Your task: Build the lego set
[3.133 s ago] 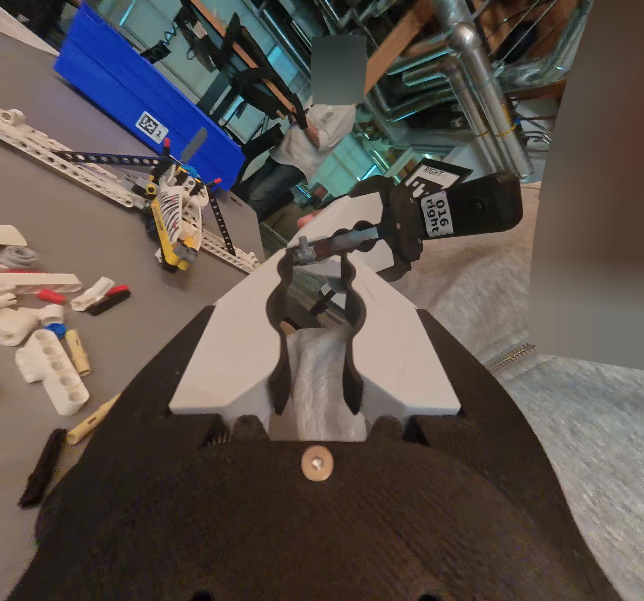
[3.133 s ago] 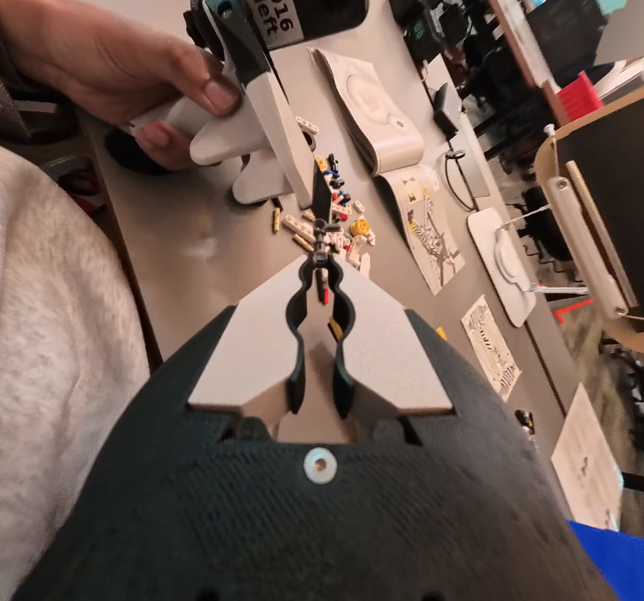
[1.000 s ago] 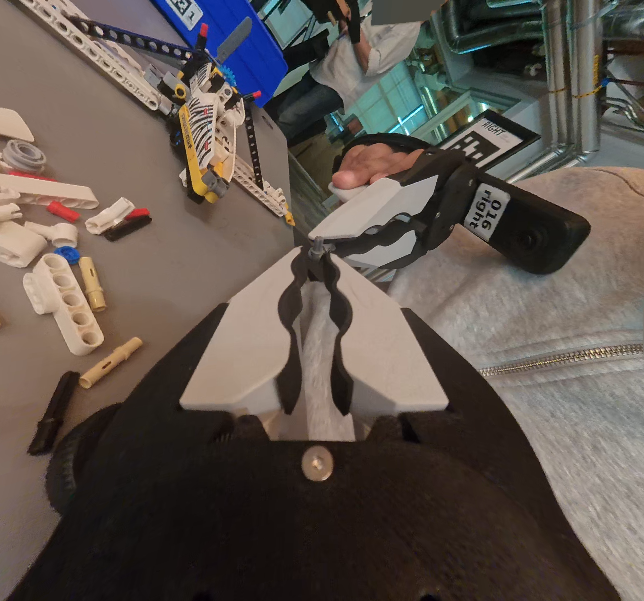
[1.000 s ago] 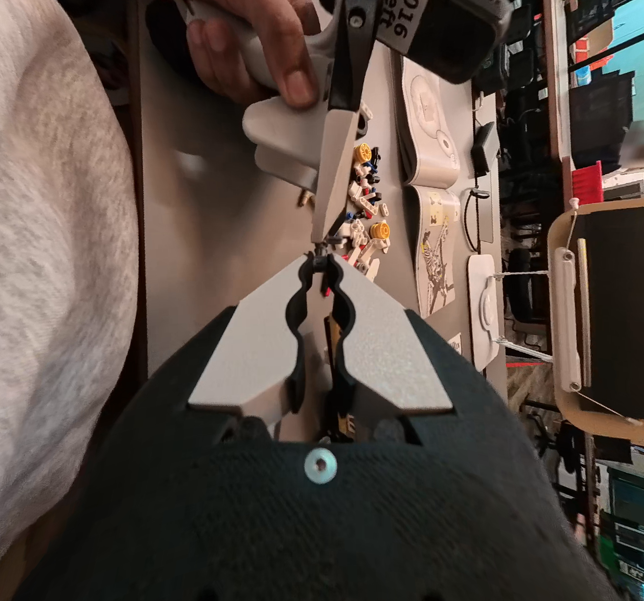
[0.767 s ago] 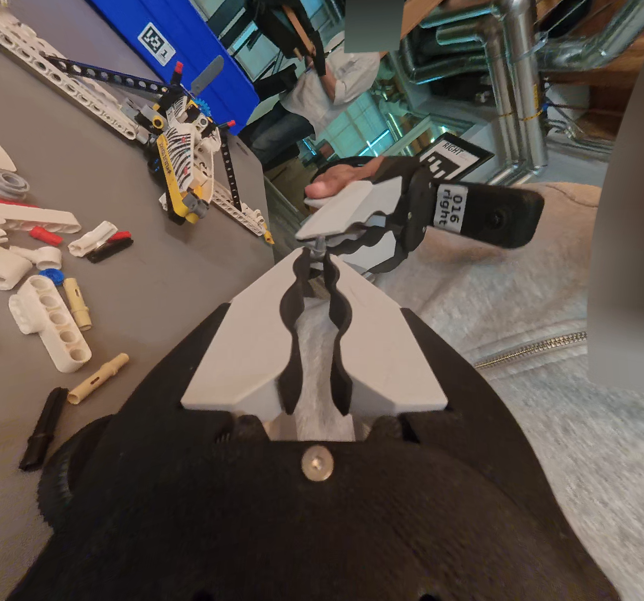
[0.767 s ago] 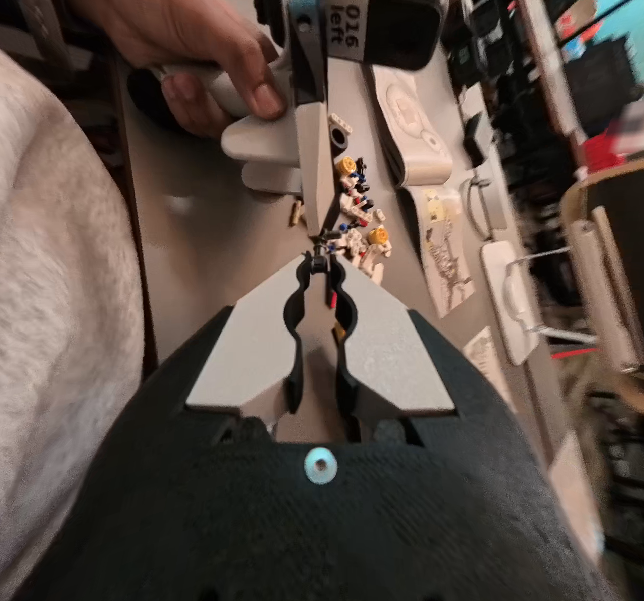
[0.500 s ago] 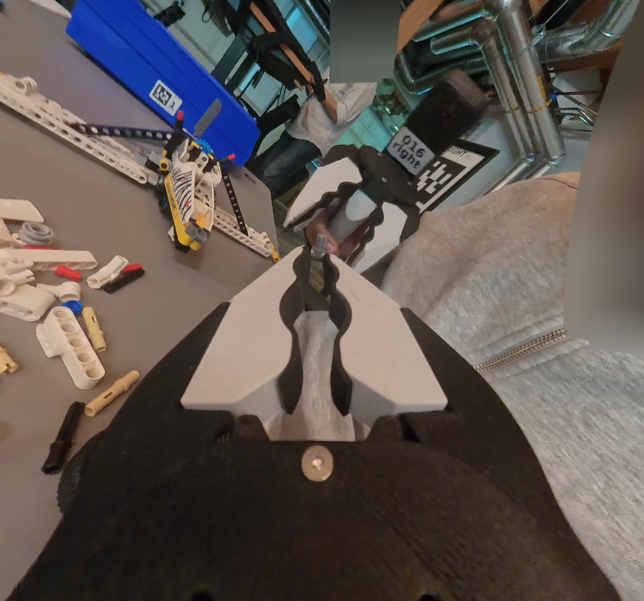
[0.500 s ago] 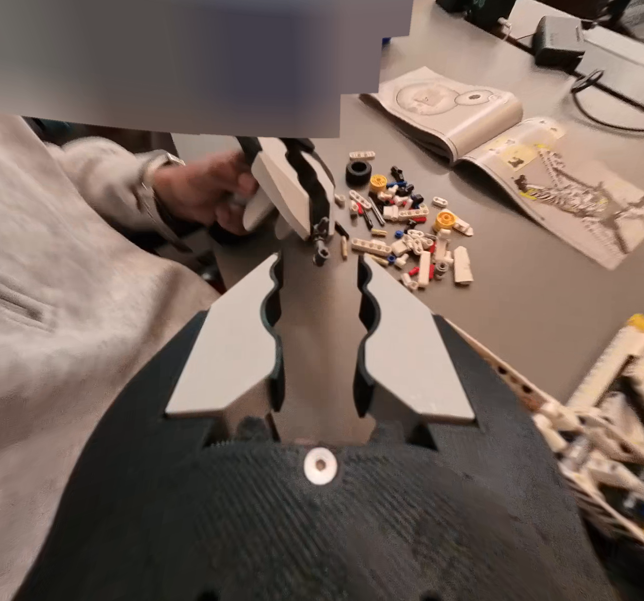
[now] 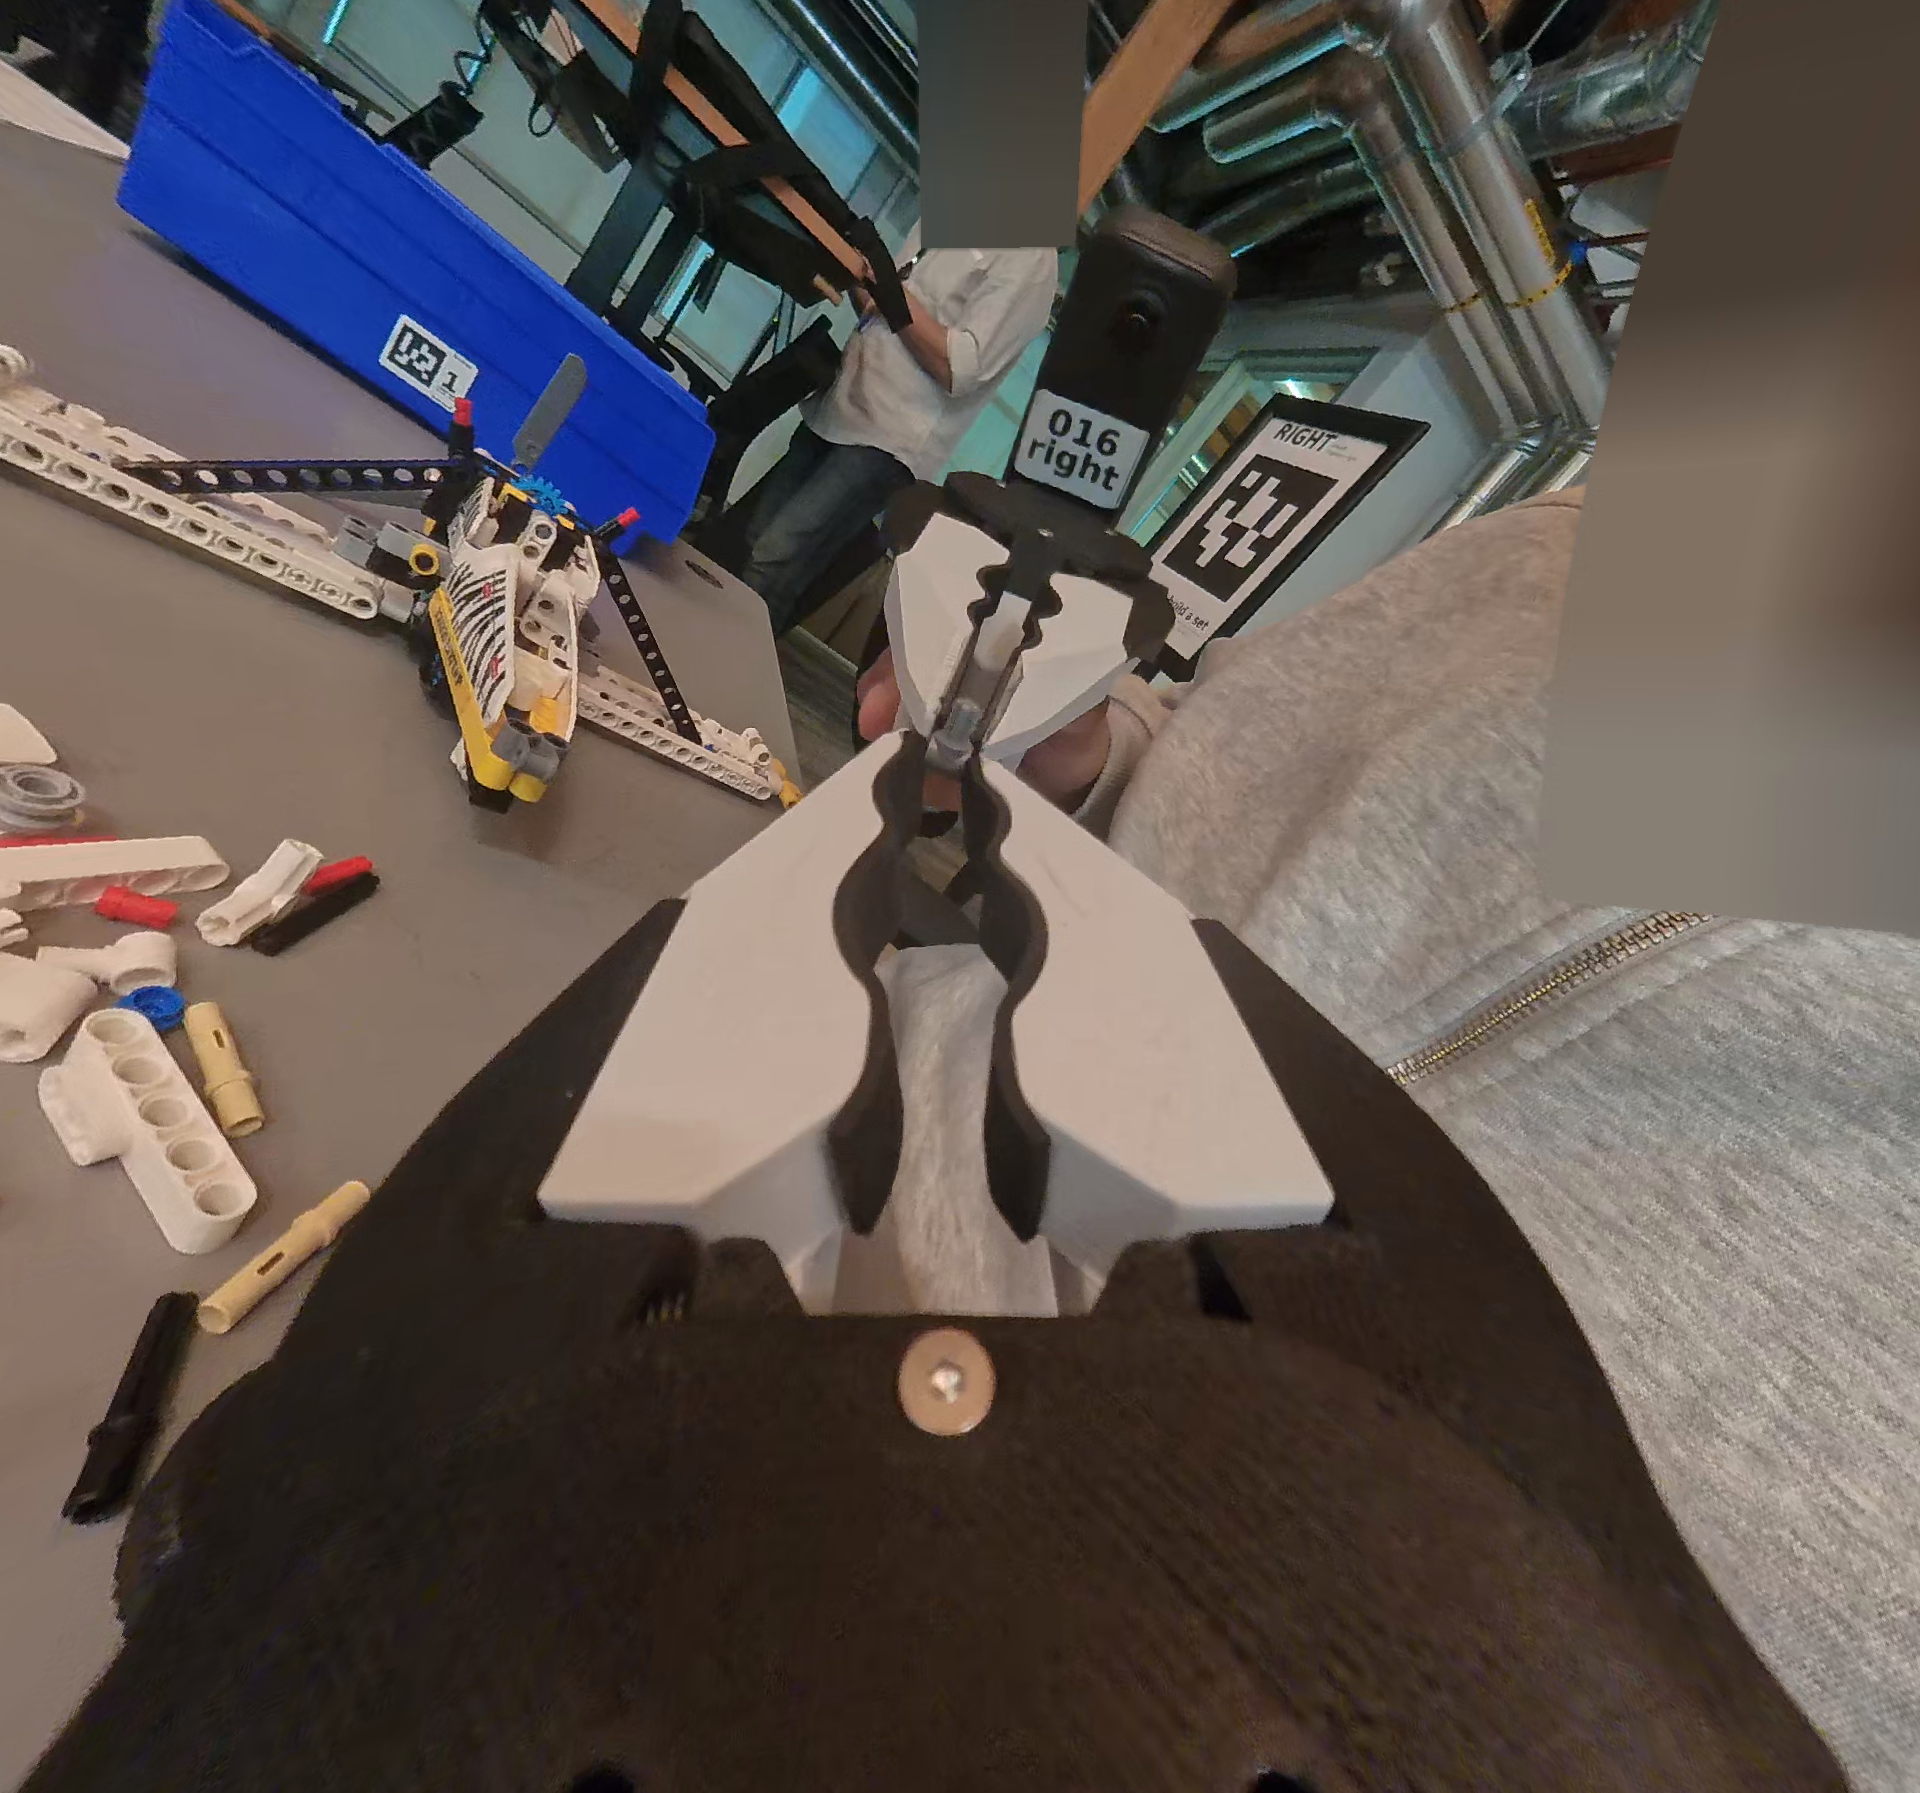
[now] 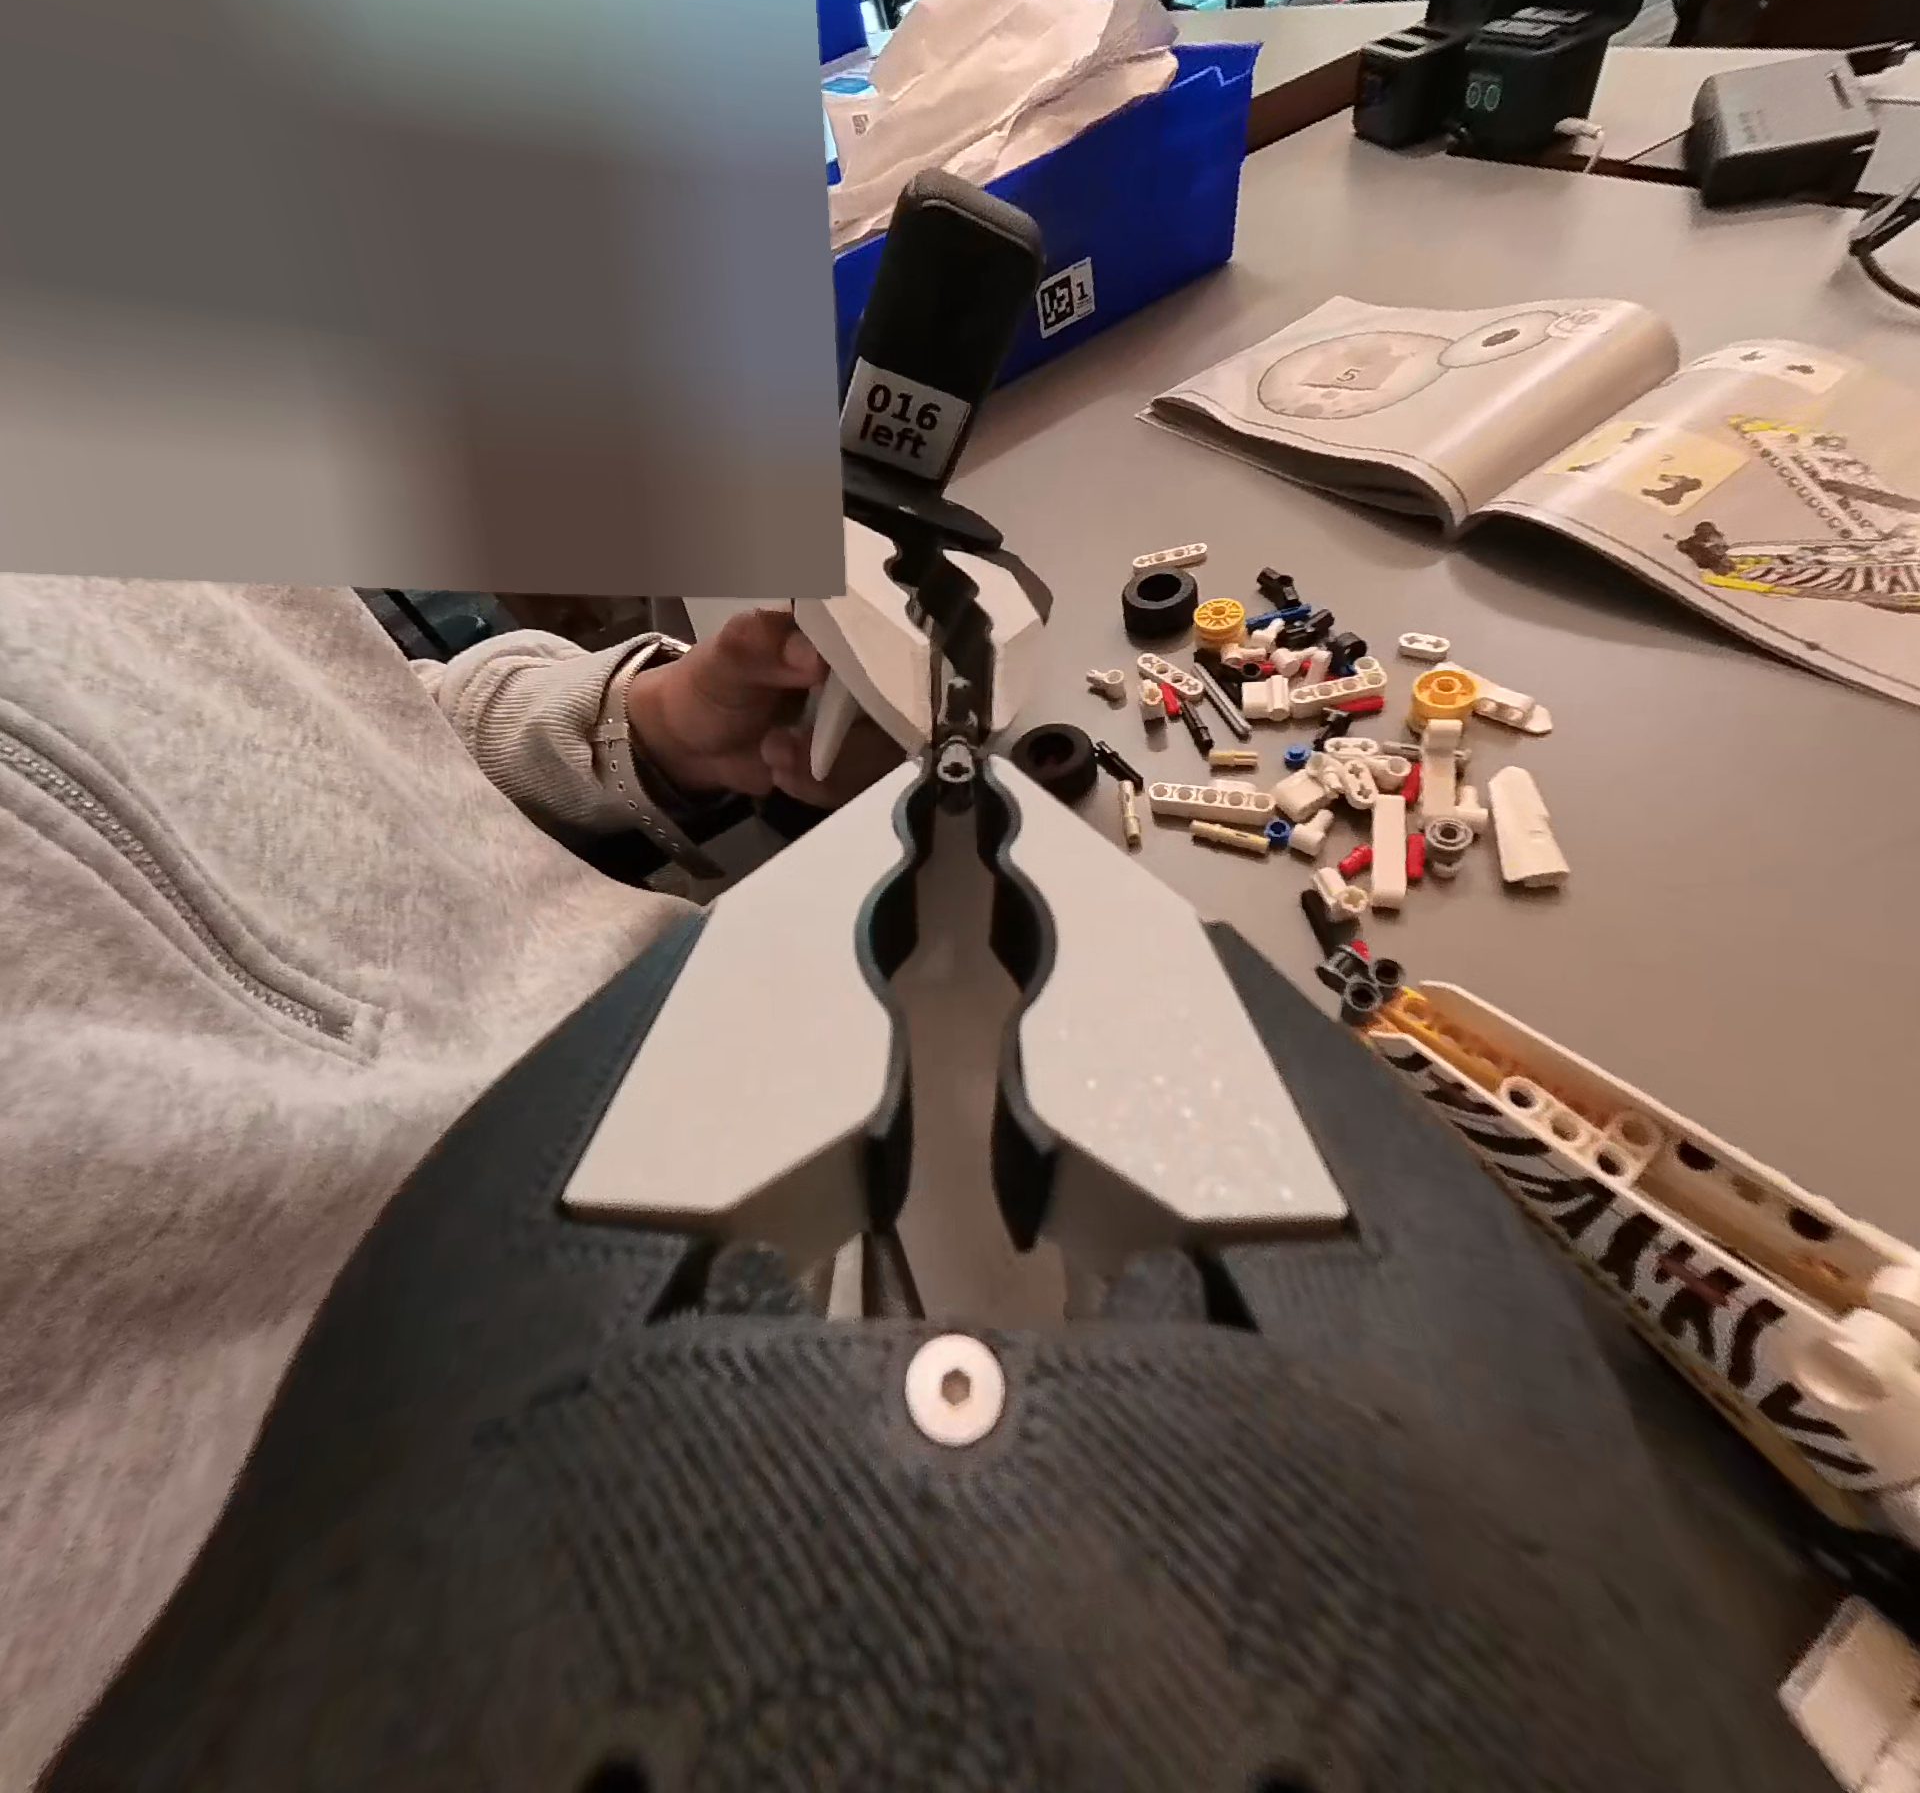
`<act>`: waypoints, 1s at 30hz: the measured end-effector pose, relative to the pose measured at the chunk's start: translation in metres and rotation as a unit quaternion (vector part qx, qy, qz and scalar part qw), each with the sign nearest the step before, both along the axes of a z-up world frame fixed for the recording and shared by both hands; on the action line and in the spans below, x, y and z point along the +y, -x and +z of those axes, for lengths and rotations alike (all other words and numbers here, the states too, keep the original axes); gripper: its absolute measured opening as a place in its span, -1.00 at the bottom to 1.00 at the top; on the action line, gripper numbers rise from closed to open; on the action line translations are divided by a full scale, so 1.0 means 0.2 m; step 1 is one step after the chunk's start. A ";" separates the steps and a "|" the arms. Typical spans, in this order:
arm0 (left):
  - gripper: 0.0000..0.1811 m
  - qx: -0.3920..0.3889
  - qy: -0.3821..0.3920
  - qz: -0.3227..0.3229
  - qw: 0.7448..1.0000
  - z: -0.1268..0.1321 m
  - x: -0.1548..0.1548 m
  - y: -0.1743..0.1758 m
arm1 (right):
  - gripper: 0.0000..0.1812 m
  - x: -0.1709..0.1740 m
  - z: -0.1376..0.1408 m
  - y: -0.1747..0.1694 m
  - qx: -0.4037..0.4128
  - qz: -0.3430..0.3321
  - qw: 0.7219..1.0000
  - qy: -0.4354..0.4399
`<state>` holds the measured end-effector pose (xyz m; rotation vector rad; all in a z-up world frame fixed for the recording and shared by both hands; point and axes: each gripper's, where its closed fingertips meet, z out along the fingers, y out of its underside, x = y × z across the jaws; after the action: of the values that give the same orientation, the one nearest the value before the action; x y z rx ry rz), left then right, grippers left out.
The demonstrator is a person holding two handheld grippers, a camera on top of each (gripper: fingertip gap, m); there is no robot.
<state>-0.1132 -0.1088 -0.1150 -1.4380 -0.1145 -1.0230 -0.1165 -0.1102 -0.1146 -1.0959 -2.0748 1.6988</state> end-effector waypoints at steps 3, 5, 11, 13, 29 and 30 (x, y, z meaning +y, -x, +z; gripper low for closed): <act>-0.96 0.000 0.010 -0.001 1.000 -0.01 0.01 0.00 | -0.95 0.01 -0.01 0.00 -0.013 0.003 1.000 0.004; -0.95 0.000 0.020 -0.003 1.000 -0.02 0.01 -0.01 | -0.95 0.01 -0.02 0.00 -0.022 0.008 1.000 0.002; -0.96 0.009 0.039 -0.012 0.999 -0.05 0.02 -0.03 | -0.96 0.02 -0.04 -0.02 -0.049 0.023 0.998 0.017; -0.96 0.014 0.044 -0.019 0.999 -0.06 0.02 -0.05 | -0.96 0.02 -0.05 -0.04 -0.058 0.034 0.998 0.016; -0.96 0.034 0.070 -0.048 0.996 -0.10 0.02 -0.10 | -0.96 0.00 -0.09 -0.08 -0.080 0.087 0.993 -0.029; -0.96 0.040 0.077 -0.051 0.995 -0.11 0.03 -0.11 | -0.95 0.00 -0.10 -0.08 -0.082 0.089 0.992 -0.037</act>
<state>-0.0910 -0.1037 -0.1367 -1.6375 -0.0644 -1.0558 -0.0999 -0.1102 -0.1352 -1.0885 -2.3821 1.6438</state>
